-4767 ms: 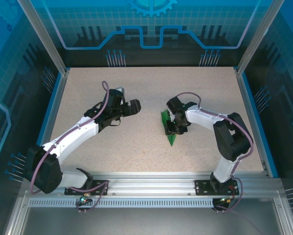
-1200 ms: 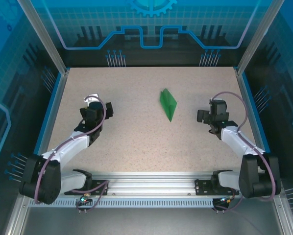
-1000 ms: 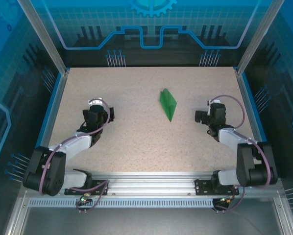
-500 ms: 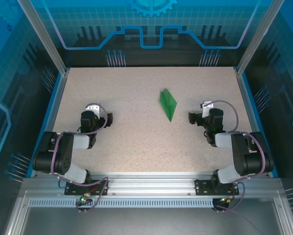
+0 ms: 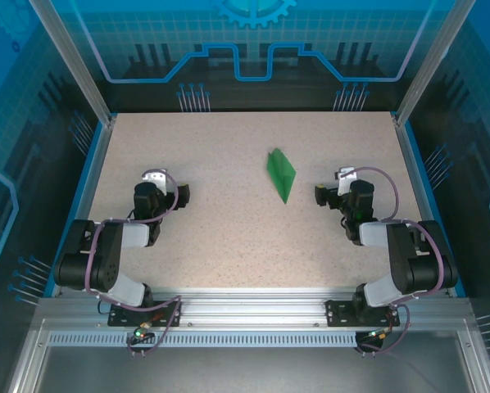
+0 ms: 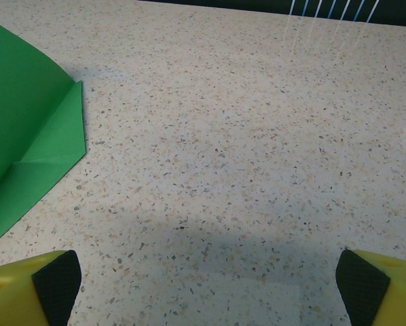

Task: Fold a paper plane with a square sheet of paper (fold left side to right side)
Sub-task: Reset both arms

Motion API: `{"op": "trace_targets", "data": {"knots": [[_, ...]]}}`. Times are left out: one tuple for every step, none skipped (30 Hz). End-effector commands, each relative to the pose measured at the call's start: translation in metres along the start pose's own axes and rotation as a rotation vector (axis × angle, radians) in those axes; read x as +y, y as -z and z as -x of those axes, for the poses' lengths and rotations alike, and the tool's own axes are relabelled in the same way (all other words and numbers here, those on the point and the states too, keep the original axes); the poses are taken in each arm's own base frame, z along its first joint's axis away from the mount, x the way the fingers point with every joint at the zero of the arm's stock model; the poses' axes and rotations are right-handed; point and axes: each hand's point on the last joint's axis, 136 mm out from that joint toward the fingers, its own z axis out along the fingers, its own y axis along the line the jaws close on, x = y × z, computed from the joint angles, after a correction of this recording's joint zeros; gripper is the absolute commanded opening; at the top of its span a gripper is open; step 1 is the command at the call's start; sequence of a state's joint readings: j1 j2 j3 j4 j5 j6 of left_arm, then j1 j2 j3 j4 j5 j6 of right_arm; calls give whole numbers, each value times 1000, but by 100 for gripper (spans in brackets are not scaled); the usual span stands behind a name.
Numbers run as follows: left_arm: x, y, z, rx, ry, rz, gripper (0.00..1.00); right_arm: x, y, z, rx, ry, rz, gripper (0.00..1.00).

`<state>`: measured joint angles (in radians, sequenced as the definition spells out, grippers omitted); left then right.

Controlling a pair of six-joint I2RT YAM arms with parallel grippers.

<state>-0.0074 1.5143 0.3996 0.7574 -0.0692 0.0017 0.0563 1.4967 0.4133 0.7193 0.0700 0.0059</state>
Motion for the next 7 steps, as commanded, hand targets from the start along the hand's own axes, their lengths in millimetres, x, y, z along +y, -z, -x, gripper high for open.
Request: {"op": "trace_targets", "data": {"knots": [[-2,-2,14,-38,7,-20,99,2,-3,14,-41,20,7,100],[-2,-2,13,-38,7,-20,99,2,-3,14,-41,20,7,100],[-2,-2,13,-39,8,-20,99,2,-3,14,-41,21,7,100],[-2,-2,14,-39,7,-21,99,2,-3,14,-41,20,8,100],[-2,-2,13,-38,7,-20,99,2,-3,14,-42,19,7,100],[-2,-2,13,-38,7,-21,99,2,-3,14,-41,20,7,100],[-2,-2,14,-39,7,-21,99,2,-3,14,-41,19,7,100]]}}
